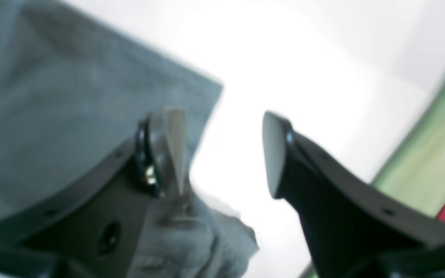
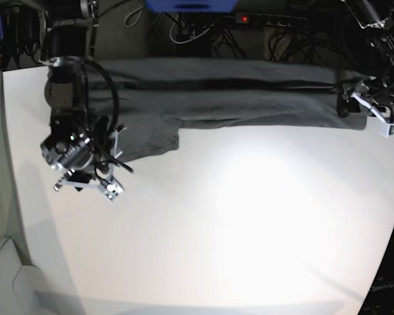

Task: Layout the t-shirt on the table in an organized manner, then fold the t-shirt properly
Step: 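Grasp the protruding sleeve with the right gripper and tuck it under the fold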

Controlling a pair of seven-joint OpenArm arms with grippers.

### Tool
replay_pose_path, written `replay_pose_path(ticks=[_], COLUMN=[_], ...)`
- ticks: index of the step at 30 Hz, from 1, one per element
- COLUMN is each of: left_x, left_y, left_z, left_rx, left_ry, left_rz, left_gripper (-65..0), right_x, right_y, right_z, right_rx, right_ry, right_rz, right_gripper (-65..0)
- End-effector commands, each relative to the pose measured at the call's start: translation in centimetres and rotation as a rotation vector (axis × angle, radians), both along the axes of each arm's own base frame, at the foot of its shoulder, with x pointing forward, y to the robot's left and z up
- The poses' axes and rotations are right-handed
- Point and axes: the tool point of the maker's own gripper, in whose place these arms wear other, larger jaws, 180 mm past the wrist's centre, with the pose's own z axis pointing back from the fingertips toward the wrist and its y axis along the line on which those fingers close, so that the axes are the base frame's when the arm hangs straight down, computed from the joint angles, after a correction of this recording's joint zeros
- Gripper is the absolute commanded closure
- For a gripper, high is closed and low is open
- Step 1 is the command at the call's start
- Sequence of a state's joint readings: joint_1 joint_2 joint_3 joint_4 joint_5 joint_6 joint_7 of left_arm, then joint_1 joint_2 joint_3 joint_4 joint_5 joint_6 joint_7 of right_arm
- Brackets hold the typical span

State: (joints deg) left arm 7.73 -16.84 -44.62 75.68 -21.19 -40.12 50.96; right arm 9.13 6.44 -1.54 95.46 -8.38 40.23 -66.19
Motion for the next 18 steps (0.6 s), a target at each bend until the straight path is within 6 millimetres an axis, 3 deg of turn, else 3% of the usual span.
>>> replay_pose_path(ticks=[1, 6, 18], left_x=[-0.3, -0.5, -0.6], left_y=[0.5, 0.6, 0.7], left_z=[0.1, 0.0, 0.1], left_rx=[0.016, 0.017, 0.018], left_ry=[0.019, 0.022, 0.022], left_rz=[-0.003, 0.002, 0.003], left_gripper=[-54.8, -54.8, -54.8], right_x=[1.4, 2.8, 1.6], right_y=[0.1, 0.7, 1.2], right_z=[0.5, -2.5, -6.2], right_rx=[0.012, 0.072, 0.128], right_ry=[-0.016, 0.058, 0.137], right_rz=[-0.007, -0.007, -0.002], right_gripper=[-32.7, -32.7, -32.1])
